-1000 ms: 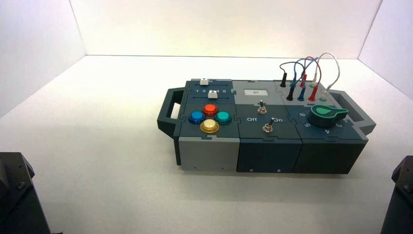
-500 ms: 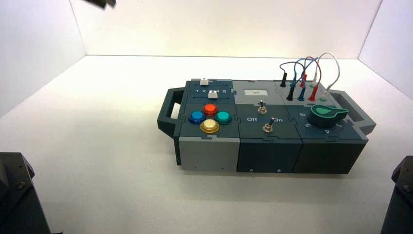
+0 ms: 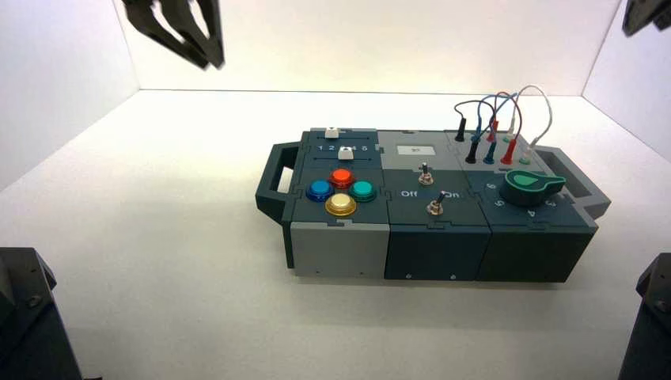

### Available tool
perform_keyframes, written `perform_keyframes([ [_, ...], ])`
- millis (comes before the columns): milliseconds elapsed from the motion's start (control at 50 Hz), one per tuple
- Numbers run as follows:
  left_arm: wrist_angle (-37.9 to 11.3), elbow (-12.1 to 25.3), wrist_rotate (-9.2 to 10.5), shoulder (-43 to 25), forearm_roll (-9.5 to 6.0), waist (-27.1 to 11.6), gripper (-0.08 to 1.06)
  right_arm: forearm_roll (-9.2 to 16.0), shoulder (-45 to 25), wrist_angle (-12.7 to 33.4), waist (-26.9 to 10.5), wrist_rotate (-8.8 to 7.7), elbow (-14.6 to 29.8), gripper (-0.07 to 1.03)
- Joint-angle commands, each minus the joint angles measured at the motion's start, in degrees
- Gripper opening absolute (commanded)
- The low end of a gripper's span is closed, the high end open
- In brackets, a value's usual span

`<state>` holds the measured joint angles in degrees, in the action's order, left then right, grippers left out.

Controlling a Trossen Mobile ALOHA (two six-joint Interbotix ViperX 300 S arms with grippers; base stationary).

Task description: Rotate the box clockwise.

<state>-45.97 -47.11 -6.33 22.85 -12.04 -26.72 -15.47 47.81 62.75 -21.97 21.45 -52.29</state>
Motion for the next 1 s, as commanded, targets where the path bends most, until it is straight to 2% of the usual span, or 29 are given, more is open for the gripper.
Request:
perform_keyframes([
  [20,0.18,1.58,-0.09,-1.58,-0.70,-0.70,0.29,0.00,-1.85,-1.32,1.67,0.09,0.62,0.39],
  [180,0.18,2.11,-0.09,-3.69,-0.97,-0.70,0.29,0.44,-5.89,-1.23,3.16,0.00,1.14,0.40],
  [320,-0.18,3.60,-0.26,-5.89,-0.97,-0.70,0.29,0.97,-10.72,-1.76,3.52,0.00,3.87,0.40],
  [540,-0.53,5.89,-0.26,-8.96,-0.97,-0.70,0.29,1.05,-17.40,-6.59,4.48,0.26,7.12,0.42],
  [760,-0.70,7.12,-0.44,-11.43,-0.97,-0.97,0.29,1.05,-23.29,-8.53,10.37,-0.09,6.24,0.43],
  [1000,-0.79,7.65,-1.05,-12.57,-0.97,-1.14,0.29,1.49,-30.23,-8.96,10.81,0.00,4.92,0.43],
])
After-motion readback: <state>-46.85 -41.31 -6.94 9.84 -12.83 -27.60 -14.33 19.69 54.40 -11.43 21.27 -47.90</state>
